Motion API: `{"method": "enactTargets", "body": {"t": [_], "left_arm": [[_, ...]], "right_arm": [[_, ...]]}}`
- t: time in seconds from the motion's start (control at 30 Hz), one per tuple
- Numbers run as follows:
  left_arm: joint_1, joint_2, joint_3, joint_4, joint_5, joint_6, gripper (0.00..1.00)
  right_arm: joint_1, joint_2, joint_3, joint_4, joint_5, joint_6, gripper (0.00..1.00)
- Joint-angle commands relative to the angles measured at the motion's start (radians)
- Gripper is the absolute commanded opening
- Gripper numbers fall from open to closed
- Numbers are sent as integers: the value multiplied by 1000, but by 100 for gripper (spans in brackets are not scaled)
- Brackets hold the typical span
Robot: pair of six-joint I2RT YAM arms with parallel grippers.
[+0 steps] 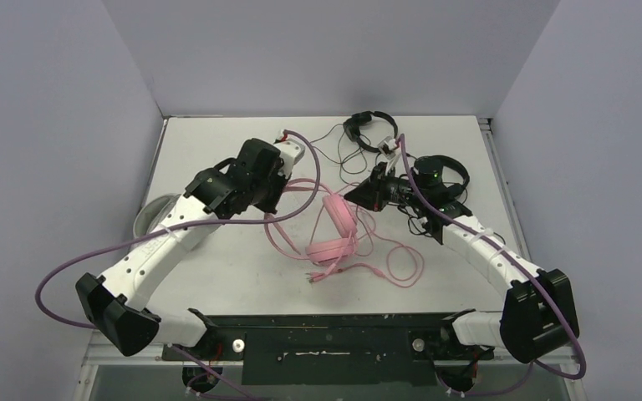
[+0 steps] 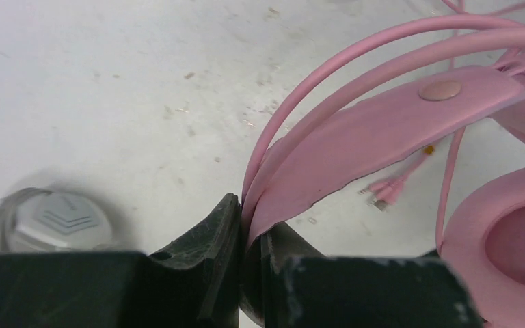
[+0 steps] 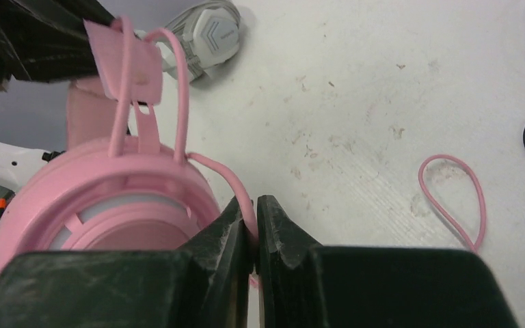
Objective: Wrap the headphones
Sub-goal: Wrap the headphones cable around the headphones.
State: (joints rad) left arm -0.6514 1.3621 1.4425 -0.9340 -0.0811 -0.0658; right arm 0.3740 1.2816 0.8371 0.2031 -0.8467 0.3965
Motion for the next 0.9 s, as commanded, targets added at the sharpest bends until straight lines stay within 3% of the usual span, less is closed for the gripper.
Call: {"method": "enactTargets", "body": {"t": [0.0,0.3,0.47,0.7,0.87], "left_arm": [[-68,-108,-8,163,-318,156,0],[-283,-145,-191,415,-769,554,0],[-289,-136,-254,610,-861,663,0],[-289,-85,-224,706,-873,560,0],[-289,-29,-170,710,-970,385,0]], "right_arm": [[-4,-23,96,-134,9,-63,0],[-4,29,221,-262,-172,-48,0],[8,64,225,-134,-337,138,5],[63,69,123,181,-302,509,5],[96,69,67,317,-214,619,9]]}}
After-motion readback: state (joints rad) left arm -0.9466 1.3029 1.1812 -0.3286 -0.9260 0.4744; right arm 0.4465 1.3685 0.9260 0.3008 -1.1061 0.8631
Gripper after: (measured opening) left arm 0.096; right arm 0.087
